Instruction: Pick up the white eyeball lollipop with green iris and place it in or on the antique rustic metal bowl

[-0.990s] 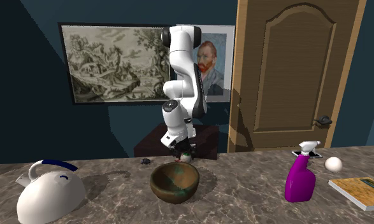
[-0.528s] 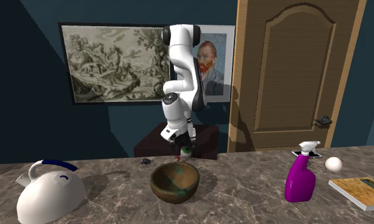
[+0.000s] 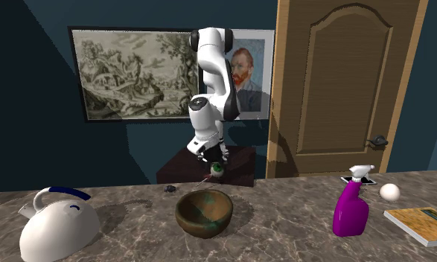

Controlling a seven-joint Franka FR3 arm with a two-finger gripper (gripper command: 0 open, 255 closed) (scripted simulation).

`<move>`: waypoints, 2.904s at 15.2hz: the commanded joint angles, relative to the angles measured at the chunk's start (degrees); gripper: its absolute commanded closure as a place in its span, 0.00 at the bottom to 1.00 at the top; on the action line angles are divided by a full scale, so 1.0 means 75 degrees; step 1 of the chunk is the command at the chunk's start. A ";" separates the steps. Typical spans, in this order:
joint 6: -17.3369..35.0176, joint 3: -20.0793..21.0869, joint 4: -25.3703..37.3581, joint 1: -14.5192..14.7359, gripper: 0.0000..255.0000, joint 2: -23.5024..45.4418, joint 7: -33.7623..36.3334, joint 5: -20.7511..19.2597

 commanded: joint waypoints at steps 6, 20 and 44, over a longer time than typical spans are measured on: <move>-0.0892 -0.0008 0.0116 -0.0048 1.00 -0.0802 0.0291 -0.0252; -0.2355 -0.0009 0.1135 -0.0096 1.00 -0.1275 0.0626 -0.0469; -0.3011 0.0032 0.6451 -0.0115 1.00 0.3409 0.0610 -0.0225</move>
